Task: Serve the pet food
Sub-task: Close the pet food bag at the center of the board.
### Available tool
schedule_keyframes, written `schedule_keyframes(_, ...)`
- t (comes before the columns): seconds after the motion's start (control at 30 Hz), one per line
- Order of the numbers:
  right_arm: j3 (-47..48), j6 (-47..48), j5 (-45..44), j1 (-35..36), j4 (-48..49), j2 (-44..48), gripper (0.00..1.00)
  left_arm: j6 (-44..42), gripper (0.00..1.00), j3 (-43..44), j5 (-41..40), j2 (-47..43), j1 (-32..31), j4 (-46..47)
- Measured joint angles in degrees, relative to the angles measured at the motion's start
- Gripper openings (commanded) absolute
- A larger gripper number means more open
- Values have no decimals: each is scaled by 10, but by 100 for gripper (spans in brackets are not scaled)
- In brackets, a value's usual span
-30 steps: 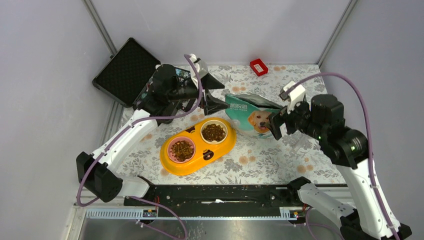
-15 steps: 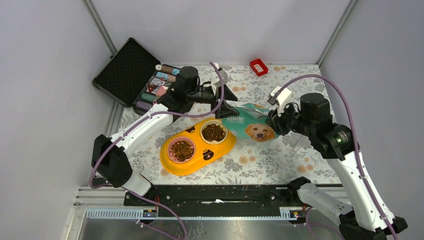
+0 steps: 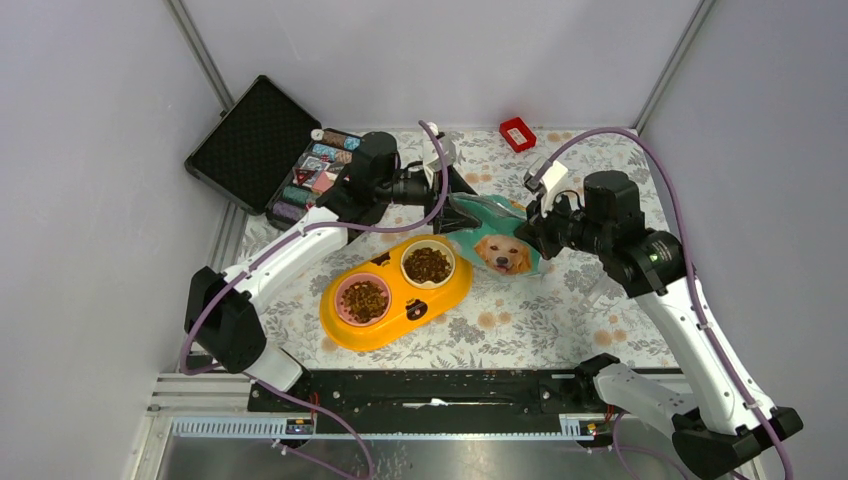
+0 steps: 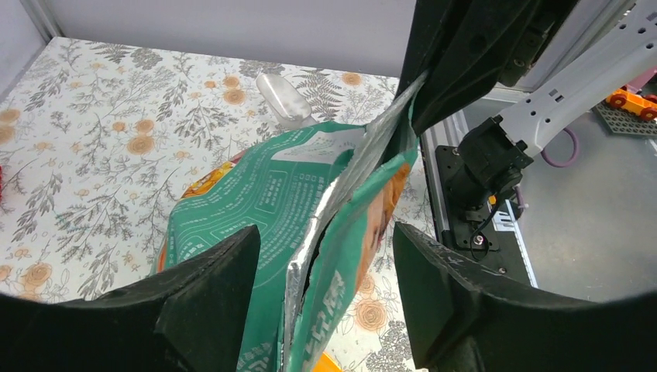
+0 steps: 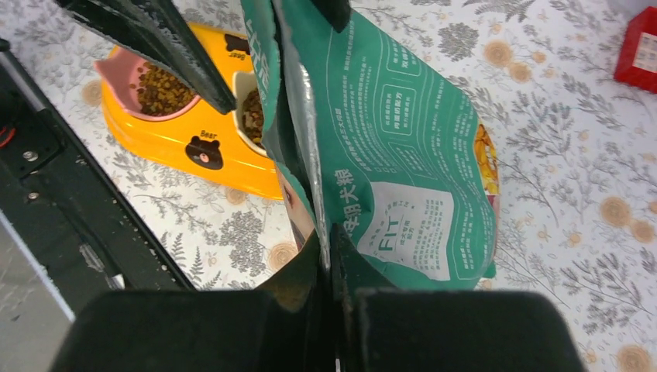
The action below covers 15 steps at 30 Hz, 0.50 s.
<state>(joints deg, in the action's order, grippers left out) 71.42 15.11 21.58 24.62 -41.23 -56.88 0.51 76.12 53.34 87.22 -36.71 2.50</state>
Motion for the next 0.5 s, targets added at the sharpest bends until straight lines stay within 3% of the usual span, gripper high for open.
schedule_keyframes(0.27, -4, -1, -33, -5, 4, 18, 0, -4, 63, 0, 32, 0, -2, 0)
schedule_keyframes(0.33, -3, 1, -36, -14, 0, 21, 0, -5, 52, 0, 35, 0, -2, 0)
schedule_keyframes(0.43, 0, 5, -42, -30, -9, 27, 0, -3, 4, 0, 34, 0, -2, 1)
schedule_keyframes(0.5, 3, 7, -43, -38, -22, 29, 0, 7, 0, 0, 30, 0, -1, 7)
